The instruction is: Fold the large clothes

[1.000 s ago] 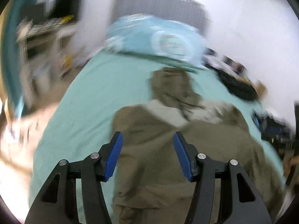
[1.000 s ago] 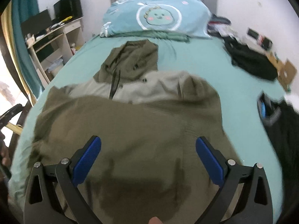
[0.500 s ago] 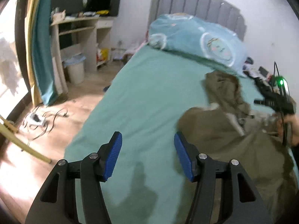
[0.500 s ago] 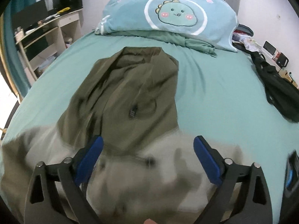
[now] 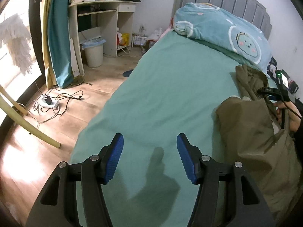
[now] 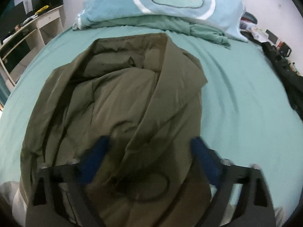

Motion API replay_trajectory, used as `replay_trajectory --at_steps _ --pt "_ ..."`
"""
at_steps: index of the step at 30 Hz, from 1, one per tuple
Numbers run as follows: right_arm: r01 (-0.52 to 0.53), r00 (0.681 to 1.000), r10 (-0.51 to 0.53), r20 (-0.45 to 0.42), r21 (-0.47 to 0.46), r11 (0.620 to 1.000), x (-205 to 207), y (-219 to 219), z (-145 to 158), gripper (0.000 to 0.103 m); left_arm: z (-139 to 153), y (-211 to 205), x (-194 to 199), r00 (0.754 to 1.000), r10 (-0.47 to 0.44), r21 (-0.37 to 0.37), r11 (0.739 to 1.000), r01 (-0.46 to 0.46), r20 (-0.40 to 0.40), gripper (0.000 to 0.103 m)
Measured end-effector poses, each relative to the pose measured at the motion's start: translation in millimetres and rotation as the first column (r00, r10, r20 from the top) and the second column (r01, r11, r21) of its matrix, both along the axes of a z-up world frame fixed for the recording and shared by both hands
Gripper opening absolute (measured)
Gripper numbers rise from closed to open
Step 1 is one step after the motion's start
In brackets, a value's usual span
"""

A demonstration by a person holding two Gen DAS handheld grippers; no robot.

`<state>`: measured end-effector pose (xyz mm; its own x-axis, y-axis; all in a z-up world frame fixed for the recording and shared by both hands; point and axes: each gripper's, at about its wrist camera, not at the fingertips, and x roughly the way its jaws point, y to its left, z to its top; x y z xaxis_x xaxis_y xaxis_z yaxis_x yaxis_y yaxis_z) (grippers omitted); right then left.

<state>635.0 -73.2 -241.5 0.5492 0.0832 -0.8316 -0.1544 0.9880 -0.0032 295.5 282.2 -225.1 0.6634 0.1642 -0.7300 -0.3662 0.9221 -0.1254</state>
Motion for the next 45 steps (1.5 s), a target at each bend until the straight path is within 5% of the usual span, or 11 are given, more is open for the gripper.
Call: replay_trajectory --at_steps 2,4,13,18,24,27,31,33,34,35,45 --pt "-0.033 0.999 0.033 -0.009 0.006 0.999 3.4 1.8 -0.5 0.02 1.1 -0.4 0.0 1.0 0.002 0.003 1.0 -0.002 0.002 0.062" --pt "-0.075 0.997 0.075 0.01 -0.013 0.997 -1.6 8.6 5.7 0.009 1.4 -1.5 0.1 1.0 0.001 0.004 1.0 -0.001 0.001 0.062" --pt "-0.128 0.976 0.132 0.174 -0.033 0.991 -96.6 -10.4 91.7 0.005 31.5 -44.9 -13.5 0.988 -0.148 0.041 0.988 0.147 0.041 0.062" --pt "-0.197 0.942 0.21 0.262 -0.074 0.978 -197.2 -15.2 130.1 0.005 40.3 -57.0 -29.6 0.985 -0.161 -0.057 0.985 0.164 0.056 0.062" --pt "-0.331 0.864 0.397 0.31 -0.243 0.912 -342.3 -10.2 122.9 0.005 29.3 -77.6 -33.0 0.976 -0.217 -0.089 0.973 0.214 -0.02 0.062" --pt "-0.401 0.855 0.46 0.241 -0.258 0.879 -409.6 -15.7 90.1 0.006 21.9 -83.9 -40.7 0.977 -0.211 -0.178 0.963 0.202 -0.033 0.062" --pt "-0.393 0.894 0.417 0.165 -0.159 0.906 -451.5 -36.6 62.9 0.019 29.0 -98.2 -55.1 0.956 -0.291 -0.248 0.929 0.274 -0.033 0.062" --pt "-0.384 0.907 0.392 0.154 -0.083 0.92 -460.4 -45.9 65.3 0.052 40.1 -104.3 -61.8 0.946 -0.324 -0.233 0.921 0.313 -0.011 0.062" --pt "-0.375 0.912 0.38 0.156 -0.06 0.925 -461.5 -49.1 71.0 0.082 45.3 -105.3 -64.0 0.943 -0.332 -0.223 0.919 0.324 0.0 0.062" --pt "-0.37 0.91 0.371 0.185 -0.046 0.928 -462.2 -53.1 80.6 0.09 47.6 -105.4 -66.1 0.943 -0.333 -0.218 0.92 0.327 0.008 0.062" --pt "-0.182 0.864 0.284 0.417 -0.266 0.946 -342.8 -66.4 158.2 0.09 34.9 -69.2 -45.9 0.969 -0.244 -0.24 0.944 0.226 -0.045 0.062"
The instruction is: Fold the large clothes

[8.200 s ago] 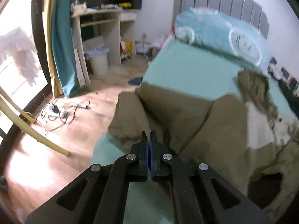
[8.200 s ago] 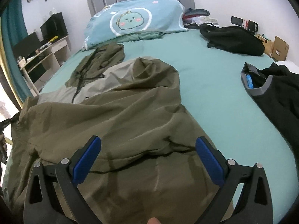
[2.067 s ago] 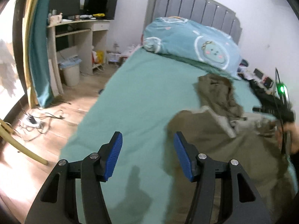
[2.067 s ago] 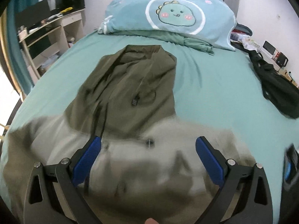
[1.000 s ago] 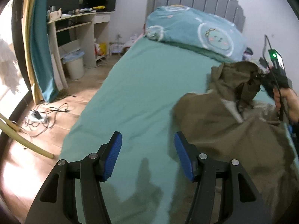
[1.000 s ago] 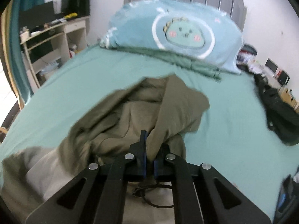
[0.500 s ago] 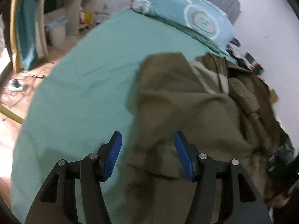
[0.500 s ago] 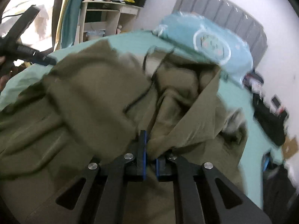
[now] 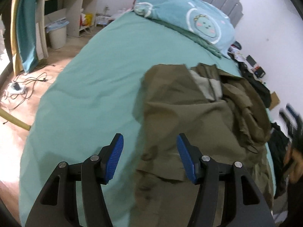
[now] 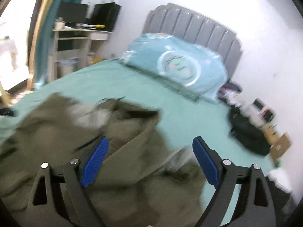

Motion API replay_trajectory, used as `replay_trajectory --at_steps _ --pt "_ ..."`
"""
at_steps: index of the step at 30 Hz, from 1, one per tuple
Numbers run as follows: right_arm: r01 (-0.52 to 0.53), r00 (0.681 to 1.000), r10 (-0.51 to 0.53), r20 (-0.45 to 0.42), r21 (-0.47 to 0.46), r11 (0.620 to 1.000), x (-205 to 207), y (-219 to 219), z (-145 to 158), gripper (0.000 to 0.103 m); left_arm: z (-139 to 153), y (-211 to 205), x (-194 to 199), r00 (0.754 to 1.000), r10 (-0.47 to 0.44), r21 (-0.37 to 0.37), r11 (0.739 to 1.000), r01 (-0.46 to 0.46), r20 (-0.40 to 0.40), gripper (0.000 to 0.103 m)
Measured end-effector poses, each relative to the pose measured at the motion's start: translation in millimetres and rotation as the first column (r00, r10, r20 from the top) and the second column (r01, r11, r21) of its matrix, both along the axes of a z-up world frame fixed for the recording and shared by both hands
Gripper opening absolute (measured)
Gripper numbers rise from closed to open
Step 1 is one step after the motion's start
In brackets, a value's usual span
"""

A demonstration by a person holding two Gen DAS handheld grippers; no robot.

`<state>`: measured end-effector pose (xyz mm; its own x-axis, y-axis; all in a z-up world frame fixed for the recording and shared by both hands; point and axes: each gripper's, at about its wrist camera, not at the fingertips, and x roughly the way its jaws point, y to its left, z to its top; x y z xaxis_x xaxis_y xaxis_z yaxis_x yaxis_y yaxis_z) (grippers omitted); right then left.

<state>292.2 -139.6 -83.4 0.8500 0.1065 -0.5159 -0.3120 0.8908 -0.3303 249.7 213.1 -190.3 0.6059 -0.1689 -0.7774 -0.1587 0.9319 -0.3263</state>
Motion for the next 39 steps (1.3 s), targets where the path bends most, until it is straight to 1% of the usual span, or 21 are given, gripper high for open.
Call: replay_trajectory --at_steps 3,5,6,7,9,12,14,16,18,19,20,21,22,25,26,27,29,31,34,36,39 --pt "0.07 0.997 -0.07 -0.025 -0.012 0.998 64.9 -7.0 -1.4 0.09 -1.7 9.7 3.9 1.0 0.017 -0.017 1.0 -0.017 -0.004 0.062" --pt "0.148 0.983 -0.147 -0.111 0.008 0.989 105.5 -17.5 -12.6 0.09 -2.1 12.5 7.1 1.0 0.017 -0.017 1.0 -0.017 -0.003 0.062" --pt "0.226 0.96 -0.219 -0.175 0.022 0.974 129.6 -26.3 -23.2 0.09 -2.6 13.2 8.6 1.0 0.017 -0.01 1.0 -0.017 -0.003 0.062" --pt "0.264 0.942 -0.251 -0.223 0.034 0.964 141.5 -31.9 -31.9 0.09 -3.7 14.2 10.0 1.0 0.018 -0.004 1.0 -0.018 -0.006 0.062" --pt "0.302 0.907 -0.267 -0.324 0.062 0.951 161.8 -37.4 -53.9 0.089 -5.4 13.1 14.5 1.0 0.013 -0.003 1.0 -0.013 -0.009 0.062" --pt "0.259 0.872 -0.169 -0.459 0.14 0.956 172.1 -32.4 -82.9 0.089 -11.5 11.9 22.2 1.0 0.005 0.005 1.0 -0.005 -0.028 0.062" --pt "0.225 0.838 -0.088 -0.539 0.194 0.955 175.9 -22.4 -99.0 0.09 -13.8 12.6 26.8 0.999 0.01 0.005 1.0 -0.01 -0.036 0.062" --pt "0.185 0.816 -0.022 -0.578 0.224 0.957 175.0 -10.7 -108.0 0.089 -13.7 12.5 29.5 0.999 0.015 0.007 1.0 -0.014 -0.035 0.062" --pt "0.148 0.794 0.013 -0.608 0.214 0.966 171.2 2.3 -115.1 0.09 -12.4 11.1 30.7 0.999 0.014 0.014 1.0 -0.014 -0.031 0.062" --pt "0.136 0.78 0.03 -0.625 0.216 0.967 170.7 4.9 -116.5 0.084 -11.7 10.5 30.4 1.0 0.015 0.016 1.0 -0.014 -0.028 0.062" --pt "0.118 0.775 0.053 -0.629 0.228 0.967 168.5 7.7 -115.6 0.046 -11.6 10.4 29.1 1.0 0.014 0.016 1.0 -0.014 -0.027 0.062" --pt "0.092 0.783 0.054 -0.62 0.201 0.975 165.6 11.9 -112.8 0.017 -11.3 10.4 28.2 1.0 0.013 0.015 1.0 -0.013 -0.026 0.062" --pt "0.091 0.803 0.022 -0.596 0.159 0.983 166.7 13.3 -108.2 0.002 -10.5 10.2 27.7 1.0 0.013 0.015 1.0 -0.012 -0.025 0.062" --pt "0.072 0.873 0.019 -0.488 0.166 0.984 154.6 6.6 -69.2 0.002 -5.6 8.7 23.5 1.0 0.01 0.018 1.0 -0.01 -0.013 0.062" --pt "0.074 0.886 0.016 -0.464 0.175 0.982 151.9 4.1 -57.2 0.002 -4.4 9.2 21.8 1.0 0.012 0.018 1.0 -0.012 -0.009 0.062" --pt "0.074 0.906 0.016 -0.424 0.194 0.978 148.0 -0.5 -33.8 0.002 -2.8 9.3 20.2 1.0 0.019 0.015 1.0 -0.019 -0.003 0.062" --pt "0.057 0.929 0.029 -0.368 0.221 0.974 137.5 -3.1 4.3 0.002 0.1 10.9 17.8 1.0 0.03 0.002 1.0 -0.03 0.008 0.062" --pt "0.032 0.945 0.049 -0.324 0.24 0.97 128.0 2.0 38.9 0.002 1.2 11.6 16.2 0.999 0.041 -0.005 0.999 -0.041 0.013 0.062" --pt "-0.028 0.956 0.095 -0.277 0.235 0.972 109.8 13.0 75.0 0.002 0.3 12.4 14.2 0.999 0.041 0.0 0.999 -0.041 0.015 0.062" --pt "-0.046 0.959 0.11 -0.261 0.24 0.97 98.1 15.9 84.3 0.002 -2.3 13.8 14.4 0.999 0.045 0.01 0.999 -0.045 0.003 0.062" --pt "-0.094 0.96 0.165 -0.224 0.296 0.95 74.0 22.0 93.8 0.002 -2.0 17.1 11.5 0.999 0.042 0.006 0.999 -0.042 -0.002 0.062"
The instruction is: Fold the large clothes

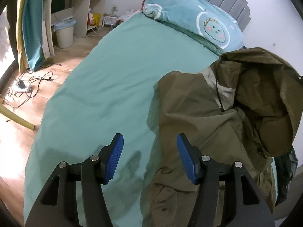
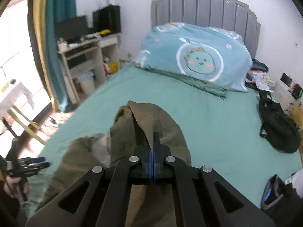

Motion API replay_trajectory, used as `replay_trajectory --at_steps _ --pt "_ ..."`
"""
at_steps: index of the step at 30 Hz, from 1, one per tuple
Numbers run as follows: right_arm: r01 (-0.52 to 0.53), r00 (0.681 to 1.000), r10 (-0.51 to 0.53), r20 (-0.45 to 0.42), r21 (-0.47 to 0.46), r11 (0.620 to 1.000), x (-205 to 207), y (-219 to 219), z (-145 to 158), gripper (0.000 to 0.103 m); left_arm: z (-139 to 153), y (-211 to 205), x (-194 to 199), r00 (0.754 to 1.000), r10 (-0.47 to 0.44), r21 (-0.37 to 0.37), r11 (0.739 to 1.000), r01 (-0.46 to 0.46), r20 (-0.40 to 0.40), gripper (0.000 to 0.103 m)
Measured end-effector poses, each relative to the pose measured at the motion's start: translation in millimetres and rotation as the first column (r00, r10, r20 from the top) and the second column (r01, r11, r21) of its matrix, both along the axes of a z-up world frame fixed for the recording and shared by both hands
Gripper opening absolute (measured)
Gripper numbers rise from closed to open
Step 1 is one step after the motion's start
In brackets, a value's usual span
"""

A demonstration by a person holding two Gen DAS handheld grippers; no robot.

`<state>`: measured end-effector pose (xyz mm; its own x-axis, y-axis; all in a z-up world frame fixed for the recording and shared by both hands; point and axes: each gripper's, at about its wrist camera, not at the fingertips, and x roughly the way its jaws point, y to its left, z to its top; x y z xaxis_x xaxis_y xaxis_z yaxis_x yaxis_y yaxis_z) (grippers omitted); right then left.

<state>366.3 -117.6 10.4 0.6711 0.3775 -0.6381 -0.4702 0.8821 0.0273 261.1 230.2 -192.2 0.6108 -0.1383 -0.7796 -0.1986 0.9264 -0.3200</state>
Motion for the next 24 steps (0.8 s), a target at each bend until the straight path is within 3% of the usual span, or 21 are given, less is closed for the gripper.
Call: replay_trajectory --at_steps 2,5,9,12,15,16,17,19,24 --pt "-0.096 0.994 0.095 0.06 0.019 0.995 -30.5 10.5 2.2 0.002 4.6 4.1 -4.9 1.0 0.002 0.002 1.0 -0.002 0.012 0.062" --pt "-0.24 0.965 0.246 0.087 -0.074 0.968 -86.9 38.1 -3.4 0.002 16.1 14.0 -14.4 0.999 0.013 0.005 1.0 -0.013 0.043 0.062" --pt "-0.387 0.921 0.388 -0.025 -0.161 0.908 -156.4 68.4 -54.1 0.002 29.7 31.7 -26.6 0.996 0.048 -0.015 0.999 -0.047 0.073 0.062" --pt "-0.446 0.891 0.422 -0.168 -0.148 0.883 -193.4 77.9 -117.1 0.003 33.0 35.0 -35.4 0.995 0.06 -0.018 0.998 -0.059 0.082 0.062" --pt "-0.429 0.886 0.391 -0.248 -0.122 0.895 -215.7 72.8 -168.9 0.012 29.3 29.9 -39.3 0.996 0.048 -0.02 0.999 -0.046 0.069 0.062" --pt "-0.418 0.888 0.385 -0.252 -0.092 0.904 -219.8 68.0 -176.6 0.027 28.2 26.4 -40.4 0.997 0.039 -0.02 0.999 -0.038 0.068 0.062" --pt "-0.403 0.889 0.375 -0.263 -0.058 0.914 -222.5 63.5 -179.5 0.052 27.4 23.1 -41.9 0.997 0.033 -0.018 0.999 -0.031 0.069 0.062" --pt "-0.337 0.907 0.326 -0.265 0.004 0.941 -224.7 49.8 -178.3 0.068 27.0 12.6 -42.8 0.997 0.008 -0.025 1.0 -0.006 0.082 0.062" --pt "-0.192 0.962 0.204 -0.183 0.086 0.978 -222.6 15.6 -143.2 0.069 41.4 -19.6 -37.8 0.982 -0.071 -0.035 0.996 0.079 0.176 0.063"
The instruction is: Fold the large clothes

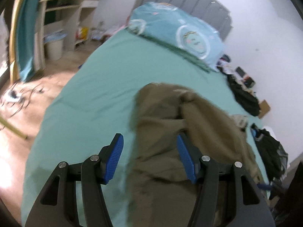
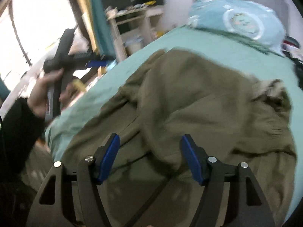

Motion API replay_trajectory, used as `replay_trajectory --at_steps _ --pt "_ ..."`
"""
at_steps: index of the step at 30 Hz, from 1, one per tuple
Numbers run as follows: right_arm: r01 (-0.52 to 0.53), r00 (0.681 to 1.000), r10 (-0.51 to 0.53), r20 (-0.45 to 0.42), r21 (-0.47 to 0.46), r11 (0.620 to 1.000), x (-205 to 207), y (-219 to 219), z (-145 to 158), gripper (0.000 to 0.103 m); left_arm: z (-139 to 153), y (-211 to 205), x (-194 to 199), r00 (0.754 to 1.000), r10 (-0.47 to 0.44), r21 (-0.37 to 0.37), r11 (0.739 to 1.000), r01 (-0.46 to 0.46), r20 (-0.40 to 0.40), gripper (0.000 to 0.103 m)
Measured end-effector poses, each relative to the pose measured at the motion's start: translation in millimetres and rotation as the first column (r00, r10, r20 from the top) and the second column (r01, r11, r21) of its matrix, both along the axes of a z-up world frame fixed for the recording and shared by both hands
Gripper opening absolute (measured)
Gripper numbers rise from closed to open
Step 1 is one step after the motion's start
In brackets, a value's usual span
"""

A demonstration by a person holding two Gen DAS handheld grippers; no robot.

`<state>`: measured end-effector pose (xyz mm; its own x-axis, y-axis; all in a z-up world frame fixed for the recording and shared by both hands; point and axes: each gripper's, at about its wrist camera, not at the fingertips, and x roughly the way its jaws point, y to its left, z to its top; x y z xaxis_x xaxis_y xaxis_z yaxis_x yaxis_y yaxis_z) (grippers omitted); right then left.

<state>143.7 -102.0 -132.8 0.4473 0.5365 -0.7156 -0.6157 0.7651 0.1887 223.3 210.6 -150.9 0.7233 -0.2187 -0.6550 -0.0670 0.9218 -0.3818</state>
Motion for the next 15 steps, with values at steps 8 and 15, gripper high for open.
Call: replay_trajectory --at_steps 8,15 --pt "0.431 0.902 -0.418 -0.107 0.188 0.883 85.9 -92.8 -4.2 0.072 20.0 -61.6 18.5 0.981 -0.157 -0.087 0.982 0.168 0.115 0.078" --pt "0.424 0.874 -0.356 -0.33 0.165 0.89 161.7 -61.9 -81.1 0.072 -24.9 -102.9 44.4 0.967 -0.251 -0.015 0.968 0.25 -0.05 0.078"
